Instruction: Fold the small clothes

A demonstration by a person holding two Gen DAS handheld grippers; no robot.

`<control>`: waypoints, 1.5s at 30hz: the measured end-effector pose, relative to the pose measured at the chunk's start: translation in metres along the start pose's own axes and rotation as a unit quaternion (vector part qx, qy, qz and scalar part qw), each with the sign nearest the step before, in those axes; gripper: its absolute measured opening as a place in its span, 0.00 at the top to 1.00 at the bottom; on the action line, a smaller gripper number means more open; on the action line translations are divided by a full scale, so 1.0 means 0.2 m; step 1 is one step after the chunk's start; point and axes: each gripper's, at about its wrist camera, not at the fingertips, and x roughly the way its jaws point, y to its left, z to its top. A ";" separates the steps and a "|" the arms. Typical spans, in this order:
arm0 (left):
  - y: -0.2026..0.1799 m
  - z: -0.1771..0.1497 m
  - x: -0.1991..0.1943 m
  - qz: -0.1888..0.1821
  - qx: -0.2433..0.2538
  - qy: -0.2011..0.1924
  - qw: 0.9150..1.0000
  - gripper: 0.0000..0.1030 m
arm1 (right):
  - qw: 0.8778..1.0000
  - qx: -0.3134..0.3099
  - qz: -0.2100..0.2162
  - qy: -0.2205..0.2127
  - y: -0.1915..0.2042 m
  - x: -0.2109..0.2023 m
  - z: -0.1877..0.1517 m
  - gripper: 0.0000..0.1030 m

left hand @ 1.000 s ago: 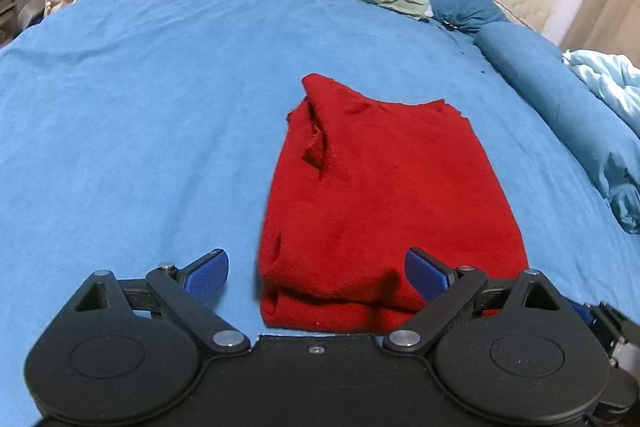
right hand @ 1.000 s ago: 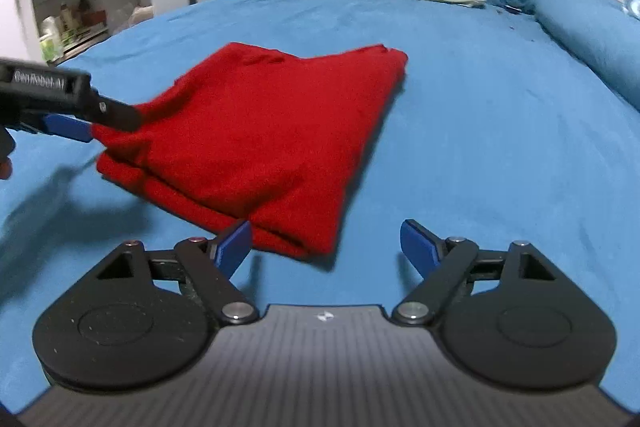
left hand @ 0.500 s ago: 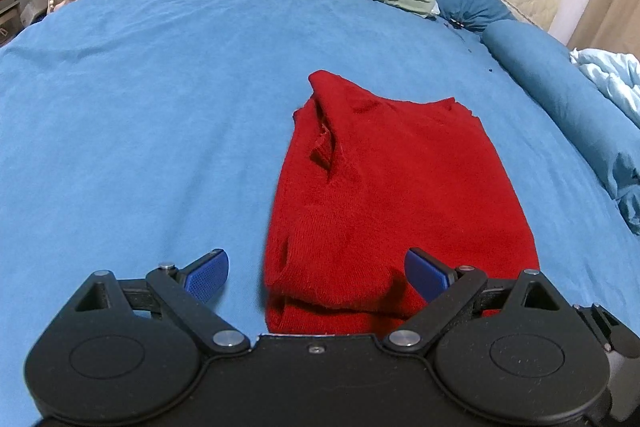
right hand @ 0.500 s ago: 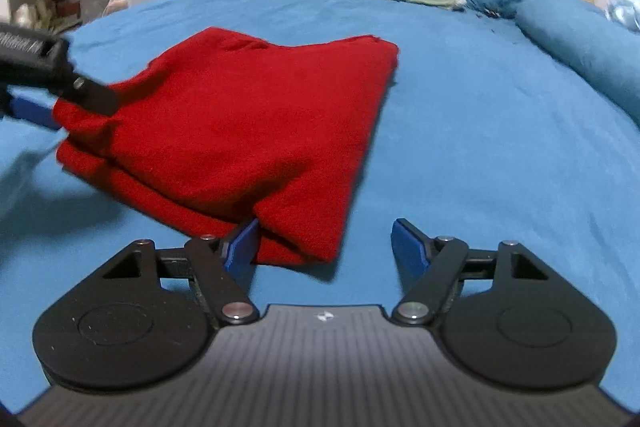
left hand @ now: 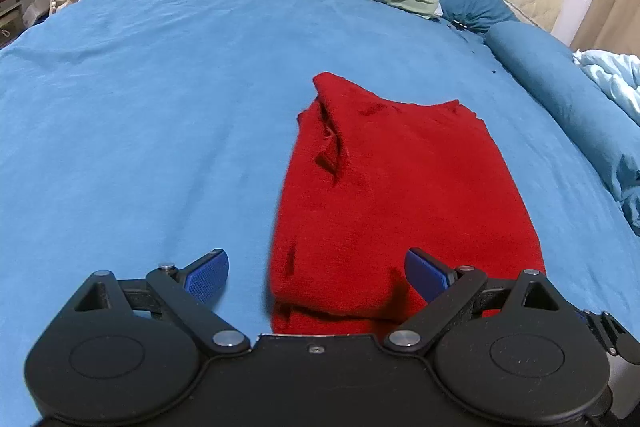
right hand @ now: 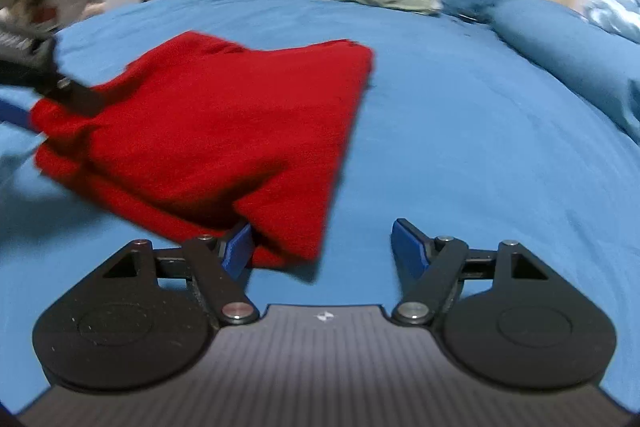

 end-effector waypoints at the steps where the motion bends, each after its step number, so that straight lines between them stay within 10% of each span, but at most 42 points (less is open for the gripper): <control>1: 0.01 0.00 0.00 0.002 -0.001 0.000 1.000 0.06 | 1.000 0.000 -0.008 -0.004 0.00 0.00 0.00 0.14; 11: 0.08 0.00 -0.01 0.023 0.001 -0.002 1.000 0.06 | 0.996 0.004 -0.052 -0.069 -0.04 -0.13 0.09 0.28; 24: 0.06 -0.05 -0.05 0.075 0.060 0.002 0.995 0.09 | 0.999 -0.022 0.040 0.020 -0.33 -0.16 -0.02 0.15; 32: 0.00 0.26 -0.15 -0.001 0.073 -0.031 0.997 0.04 | 0.986 0.058 0.152 0.032 -0.53 -0.21 0.35 0.00; 45: 0.01 0.37 0.44 -0.072 -0.005 0.085 0.994 0.13 | 0.941 0.218 0.218 0.141 -0.52 0.45 0.58 0.02</control>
